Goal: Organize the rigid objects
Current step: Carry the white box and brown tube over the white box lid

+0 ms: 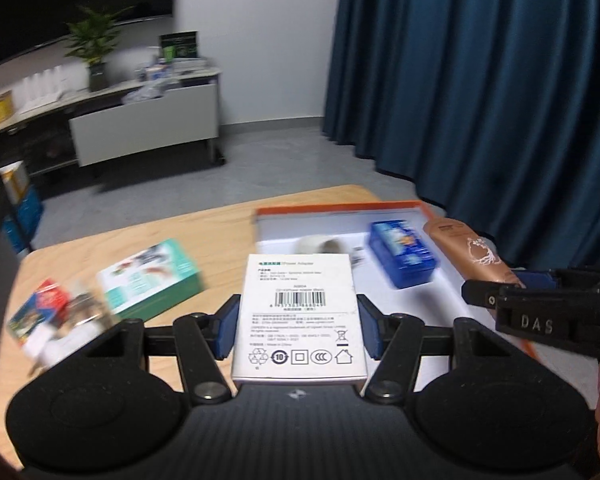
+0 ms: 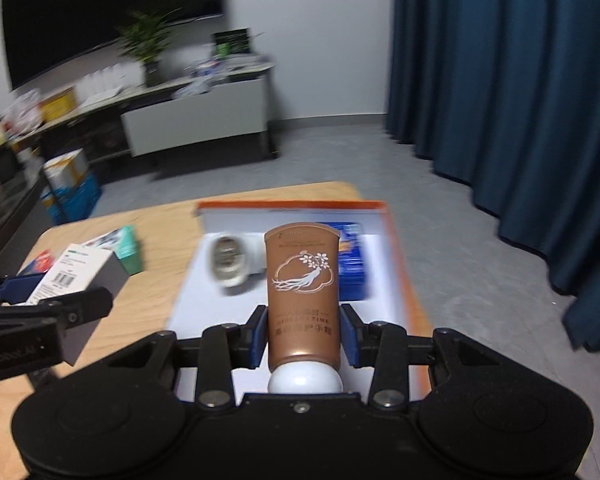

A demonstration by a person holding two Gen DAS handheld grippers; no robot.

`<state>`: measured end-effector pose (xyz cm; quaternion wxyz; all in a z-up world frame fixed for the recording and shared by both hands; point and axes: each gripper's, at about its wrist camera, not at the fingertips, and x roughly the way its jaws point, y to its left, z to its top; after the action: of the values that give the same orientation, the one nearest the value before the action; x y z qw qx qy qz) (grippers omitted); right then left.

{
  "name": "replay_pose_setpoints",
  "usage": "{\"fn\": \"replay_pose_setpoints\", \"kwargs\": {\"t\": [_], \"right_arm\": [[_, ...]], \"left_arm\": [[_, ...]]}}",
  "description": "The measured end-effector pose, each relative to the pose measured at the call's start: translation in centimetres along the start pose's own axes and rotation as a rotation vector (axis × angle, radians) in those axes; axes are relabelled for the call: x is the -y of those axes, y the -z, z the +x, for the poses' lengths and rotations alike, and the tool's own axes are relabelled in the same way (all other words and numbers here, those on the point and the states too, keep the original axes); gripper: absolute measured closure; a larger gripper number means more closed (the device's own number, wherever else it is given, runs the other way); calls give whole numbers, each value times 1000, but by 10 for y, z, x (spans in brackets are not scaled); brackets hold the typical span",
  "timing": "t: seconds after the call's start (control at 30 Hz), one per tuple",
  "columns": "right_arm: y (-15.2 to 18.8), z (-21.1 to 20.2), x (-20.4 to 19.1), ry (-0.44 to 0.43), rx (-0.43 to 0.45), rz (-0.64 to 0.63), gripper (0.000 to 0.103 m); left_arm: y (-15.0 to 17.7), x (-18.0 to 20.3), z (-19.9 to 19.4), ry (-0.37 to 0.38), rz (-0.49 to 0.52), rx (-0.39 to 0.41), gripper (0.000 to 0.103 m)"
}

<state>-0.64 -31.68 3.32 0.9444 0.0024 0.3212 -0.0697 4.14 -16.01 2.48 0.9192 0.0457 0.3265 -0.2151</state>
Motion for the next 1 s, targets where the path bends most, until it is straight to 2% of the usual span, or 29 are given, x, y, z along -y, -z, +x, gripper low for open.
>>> {"fn": "replay_pose_setpoints", "kwargs": {"t": [0.2, 0.53, 1.0], "right_arm": [[7, 3, 24, 19, -9, 41, 57], [8, 19, 19, -29, -42, 25, 57], [16, 28, 17, -38, -77, 45, 57]], "left_arm": [[0, 18, 10, -14, -12, -10, 43], [-1, 12, 7, -105, -31, -21, 43], [5, 15, 15, -101, -51, -56, 43]]}}
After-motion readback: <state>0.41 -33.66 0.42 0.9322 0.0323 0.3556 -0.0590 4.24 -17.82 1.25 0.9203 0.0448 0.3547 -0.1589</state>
